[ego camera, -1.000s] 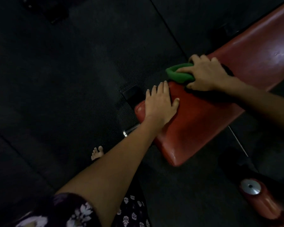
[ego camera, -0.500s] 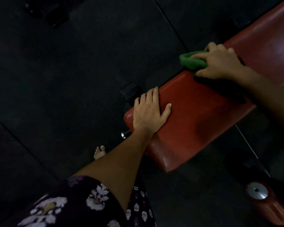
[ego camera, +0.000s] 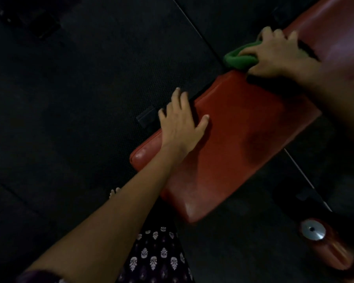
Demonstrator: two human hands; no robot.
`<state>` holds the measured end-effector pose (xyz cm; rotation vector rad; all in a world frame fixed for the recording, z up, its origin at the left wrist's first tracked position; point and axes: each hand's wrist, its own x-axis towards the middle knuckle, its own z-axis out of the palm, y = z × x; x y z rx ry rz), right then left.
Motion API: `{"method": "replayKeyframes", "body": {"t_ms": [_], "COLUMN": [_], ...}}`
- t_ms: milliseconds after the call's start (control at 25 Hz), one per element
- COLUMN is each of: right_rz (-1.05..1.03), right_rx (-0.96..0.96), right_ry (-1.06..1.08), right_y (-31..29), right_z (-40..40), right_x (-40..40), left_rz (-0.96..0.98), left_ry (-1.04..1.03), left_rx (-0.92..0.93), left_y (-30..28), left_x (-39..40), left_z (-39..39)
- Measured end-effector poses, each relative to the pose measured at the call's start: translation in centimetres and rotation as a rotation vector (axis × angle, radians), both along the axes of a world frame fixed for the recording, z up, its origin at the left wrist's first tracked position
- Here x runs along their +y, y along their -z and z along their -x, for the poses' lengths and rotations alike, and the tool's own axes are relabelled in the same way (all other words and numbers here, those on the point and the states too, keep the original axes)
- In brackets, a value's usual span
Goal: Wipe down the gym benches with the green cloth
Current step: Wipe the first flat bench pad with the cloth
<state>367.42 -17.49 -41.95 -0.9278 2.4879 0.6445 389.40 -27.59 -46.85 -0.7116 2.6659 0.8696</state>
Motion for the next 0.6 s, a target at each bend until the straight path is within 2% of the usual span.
{"method": "replayKeyframes", "body": {"t_ms": [120, 200, 360, 440, 520, 600], "right_rz": [0.04, 0.094, 0.136, 0.178, 0.191, 0.172], "right_rx": [-0.063, -0.087, 0.033, 0.046, -0.051, -0.047], "right_ry": [-0.164, -0.183, 0.159, 0.076, -0.101, -0.102], "right_y": [0.6, 0.1, -0.2, 0.2, 0.6, 0.1], "right_z": [-1.0, 0.3, 3.3, 1.2, -0.9, 1.1], "right_x": [1.1, 2.4, 4.1, 3.2, 2.3, 2.7], "left_rz": [0.03, 0.045, 0.026, 0.04, 0.032, 0.038], "left_ry": [0.124, 0.138, 0.1, 0.106, 0.084, 0.086], "left_rx": [0.023, 0.067, 0.108, 0.085, 0.072, 0.087], "left_y": [0.8, 1.6, 2.2, 2.0, 2.0, 2.0], "left_x": [1.4, 1.9, 2.3, 2.2, 1.8, 1.7], "left_z": [3.5, 4.6, 4.5, 4.9, 4.6, 4.9]}}
